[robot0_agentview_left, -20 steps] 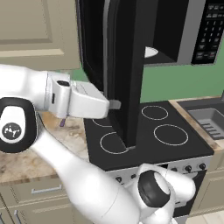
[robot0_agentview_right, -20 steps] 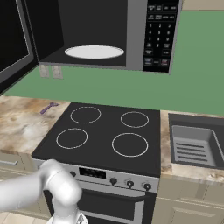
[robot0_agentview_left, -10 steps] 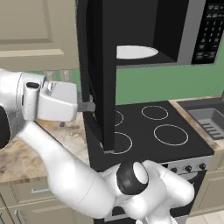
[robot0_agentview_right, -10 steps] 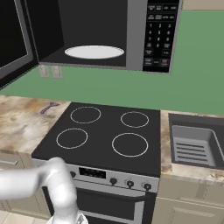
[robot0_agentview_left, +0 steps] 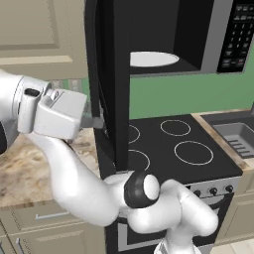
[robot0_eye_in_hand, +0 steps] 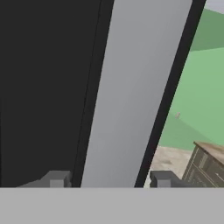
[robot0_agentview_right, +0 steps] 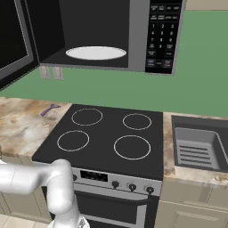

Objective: Place the sponge inside the microwave to prepare for sanitizing.

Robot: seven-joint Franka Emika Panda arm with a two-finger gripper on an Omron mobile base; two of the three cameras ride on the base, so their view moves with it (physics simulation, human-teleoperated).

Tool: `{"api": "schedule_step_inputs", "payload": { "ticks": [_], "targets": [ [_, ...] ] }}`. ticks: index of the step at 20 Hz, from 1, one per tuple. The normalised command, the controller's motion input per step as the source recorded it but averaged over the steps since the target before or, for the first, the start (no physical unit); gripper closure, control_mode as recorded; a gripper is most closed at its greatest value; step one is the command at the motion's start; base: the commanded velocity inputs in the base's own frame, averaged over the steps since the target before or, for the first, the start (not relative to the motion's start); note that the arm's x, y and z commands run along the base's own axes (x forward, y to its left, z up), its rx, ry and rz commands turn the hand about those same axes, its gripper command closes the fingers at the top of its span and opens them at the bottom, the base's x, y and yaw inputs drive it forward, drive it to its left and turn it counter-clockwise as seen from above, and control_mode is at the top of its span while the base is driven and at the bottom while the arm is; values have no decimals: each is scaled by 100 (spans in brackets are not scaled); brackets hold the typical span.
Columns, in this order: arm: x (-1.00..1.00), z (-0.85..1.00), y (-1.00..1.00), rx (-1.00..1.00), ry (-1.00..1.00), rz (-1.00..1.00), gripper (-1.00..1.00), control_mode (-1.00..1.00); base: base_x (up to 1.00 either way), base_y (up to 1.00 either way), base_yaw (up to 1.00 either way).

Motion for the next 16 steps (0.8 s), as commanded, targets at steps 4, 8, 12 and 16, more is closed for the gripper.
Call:
{"api": "schedule_step_inputs", "payload": {
  "ticks": [4, 8, 12, 16],
  "targets": [
    [-28, 0, 9, 0, 0, -2, -100, -100, 0, 0, 0],
    [-32, 0, 27, -1, 0, 0, -100, -100, 0, 0, 0],
    [-21, 0, 37, -3, 0, 0, -100, -100, 0, 0, 0],
    [-19, 0, 41, -6, 0, 0, -100, -100, 0, 0, 0]
  ]
}}
